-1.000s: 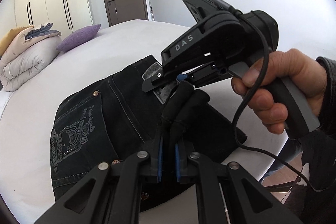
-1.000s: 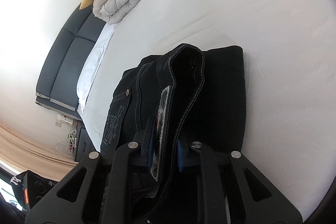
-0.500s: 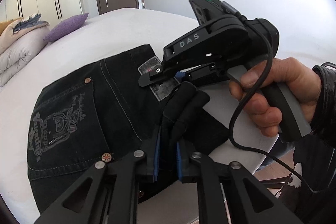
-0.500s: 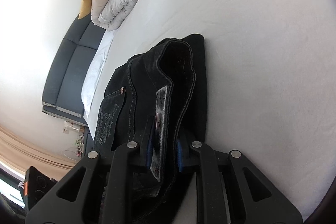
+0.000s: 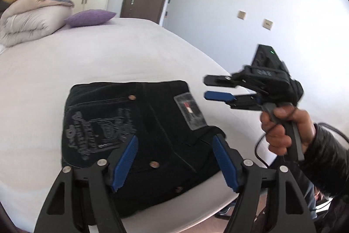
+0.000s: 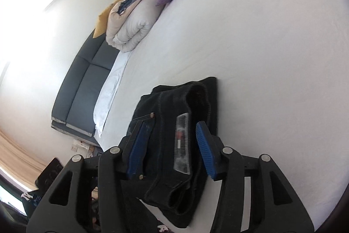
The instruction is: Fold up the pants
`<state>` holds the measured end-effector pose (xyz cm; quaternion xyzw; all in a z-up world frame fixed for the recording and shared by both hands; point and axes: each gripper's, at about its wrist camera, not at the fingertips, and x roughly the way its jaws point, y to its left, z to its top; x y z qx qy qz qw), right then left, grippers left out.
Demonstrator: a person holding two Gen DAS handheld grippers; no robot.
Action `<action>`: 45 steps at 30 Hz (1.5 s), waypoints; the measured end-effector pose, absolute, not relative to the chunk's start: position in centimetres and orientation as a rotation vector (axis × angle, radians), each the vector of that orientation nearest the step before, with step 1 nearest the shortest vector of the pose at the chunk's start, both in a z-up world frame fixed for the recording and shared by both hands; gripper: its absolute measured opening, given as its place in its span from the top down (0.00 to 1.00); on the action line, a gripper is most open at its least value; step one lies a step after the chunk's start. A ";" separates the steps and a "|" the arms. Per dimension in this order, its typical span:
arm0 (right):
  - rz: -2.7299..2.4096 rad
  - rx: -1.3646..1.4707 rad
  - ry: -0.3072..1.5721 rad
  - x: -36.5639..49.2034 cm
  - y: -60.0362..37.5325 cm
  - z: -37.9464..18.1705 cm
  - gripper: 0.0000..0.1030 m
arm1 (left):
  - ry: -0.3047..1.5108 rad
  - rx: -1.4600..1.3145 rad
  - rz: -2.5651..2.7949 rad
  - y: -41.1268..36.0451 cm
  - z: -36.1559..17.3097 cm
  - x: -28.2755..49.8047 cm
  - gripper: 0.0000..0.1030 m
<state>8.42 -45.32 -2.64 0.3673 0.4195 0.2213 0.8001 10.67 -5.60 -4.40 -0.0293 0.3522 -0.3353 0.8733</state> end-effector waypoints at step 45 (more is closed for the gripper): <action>0.374 0.625 1.127 8.3 -41.2 -6.1 0.41 | 0.991 -0.236 -0.478 3.7 -8.1 21.1 0.06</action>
